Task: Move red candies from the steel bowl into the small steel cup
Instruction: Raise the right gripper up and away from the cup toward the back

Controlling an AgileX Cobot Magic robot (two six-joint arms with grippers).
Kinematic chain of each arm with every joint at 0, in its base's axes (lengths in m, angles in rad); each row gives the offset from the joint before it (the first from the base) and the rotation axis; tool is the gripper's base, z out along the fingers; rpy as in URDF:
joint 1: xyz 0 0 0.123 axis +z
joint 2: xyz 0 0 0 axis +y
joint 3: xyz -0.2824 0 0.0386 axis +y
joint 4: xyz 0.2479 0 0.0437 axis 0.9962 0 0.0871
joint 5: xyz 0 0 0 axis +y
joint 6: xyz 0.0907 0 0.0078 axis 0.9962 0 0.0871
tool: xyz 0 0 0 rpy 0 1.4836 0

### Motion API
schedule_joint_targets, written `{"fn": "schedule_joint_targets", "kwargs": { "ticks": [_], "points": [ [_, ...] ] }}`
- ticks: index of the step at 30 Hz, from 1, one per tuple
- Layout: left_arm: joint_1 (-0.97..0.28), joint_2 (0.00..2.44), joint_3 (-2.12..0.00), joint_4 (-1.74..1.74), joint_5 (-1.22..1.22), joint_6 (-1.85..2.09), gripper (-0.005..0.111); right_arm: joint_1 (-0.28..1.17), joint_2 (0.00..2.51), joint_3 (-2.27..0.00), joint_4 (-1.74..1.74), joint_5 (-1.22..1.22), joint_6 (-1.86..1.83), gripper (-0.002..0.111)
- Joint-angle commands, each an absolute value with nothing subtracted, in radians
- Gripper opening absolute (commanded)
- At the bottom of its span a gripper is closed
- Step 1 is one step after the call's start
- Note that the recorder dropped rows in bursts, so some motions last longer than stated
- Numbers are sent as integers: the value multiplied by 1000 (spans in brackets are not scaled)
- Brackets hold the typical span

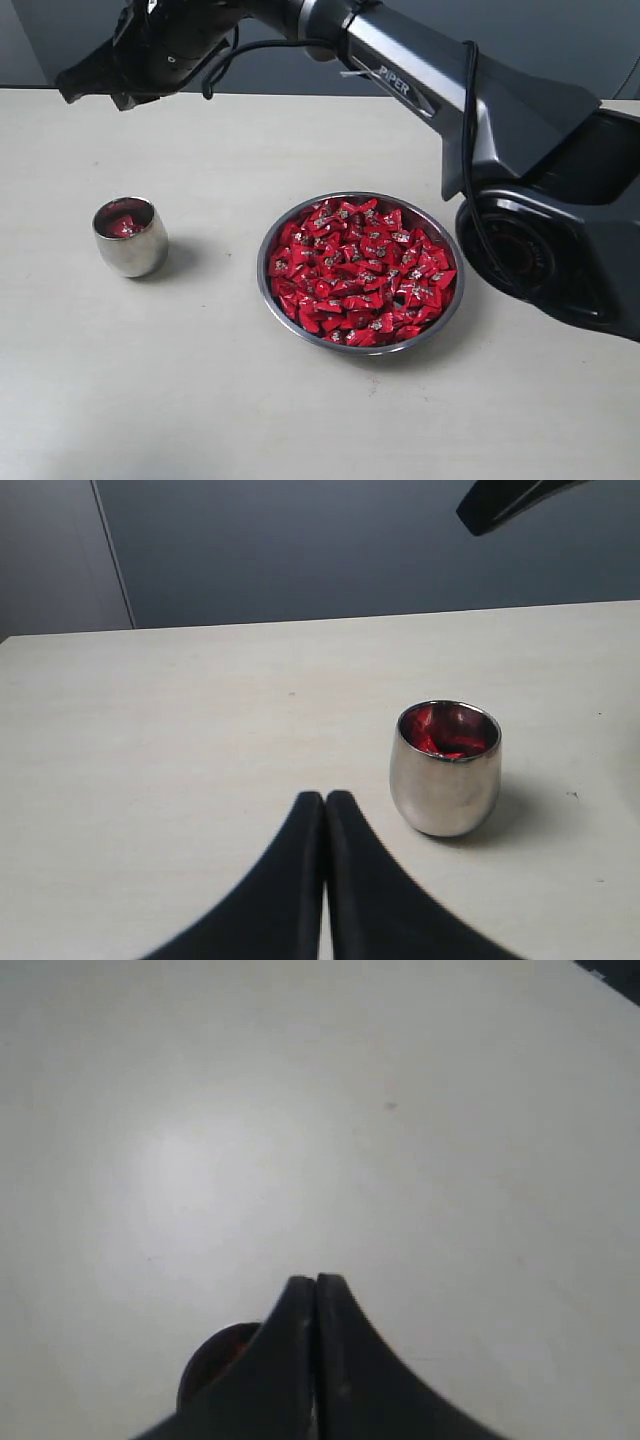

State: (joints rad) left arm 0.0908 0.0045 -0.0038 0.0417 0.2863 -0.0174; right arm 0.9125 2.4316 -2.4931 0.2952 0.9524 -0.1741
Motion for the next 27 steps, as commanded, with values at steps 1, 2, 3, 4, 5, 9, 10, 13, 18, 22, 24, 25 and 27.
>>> {"fn": "schedule_joint_targets", "kwargs": {
  "ticks": [1,2,3,4,5,9,10,13,18,22,24,25,27],
  "points": [
    [83,0,0,42,284,-20,0,908,2401,-2497,277,920,-164,-1],
    [83,0,0,42,284,-20,0,908,2398,-2497,275,920,-164,-1],
    [83,0,0,42,284,-20,0,908,2398,-2497,272,920,-164,-1],
    [83,0,0,42,284,-20,0,906,2398,-2497,277,916,-164,-1],
    [83,0,0,42,284,-20,0,906,2398,-2497,283,909,-161,-1],
    [83,0,0,42,284,-20,0,895,2398,-2497,342,874,-157,-1],
    [83,0,0,42,284,-20,0,893,2395,-2497,342,868,-157,-1],
    [83,0,0,42,284,-20,0,883,2390,-2497,339,857,-155,-1],
    [83,0,0,42,284,-20,0,852,2367,-2497,193,900,-93,-1],
    [83,0,0,42,284,-20,0,829,2318,-2497,131,893,-93,-1],
    [83,0,0,42,284,-20,0,814,2312,-2497,118,920,-93,-1],
    [83,0,0,42,284,-20,0,803,2312,-2497,120,929,-93,-1],
    [83,0,0,42,284,-20,0,796,2312,-2497,125,923,-93,-1]
  ]
}}
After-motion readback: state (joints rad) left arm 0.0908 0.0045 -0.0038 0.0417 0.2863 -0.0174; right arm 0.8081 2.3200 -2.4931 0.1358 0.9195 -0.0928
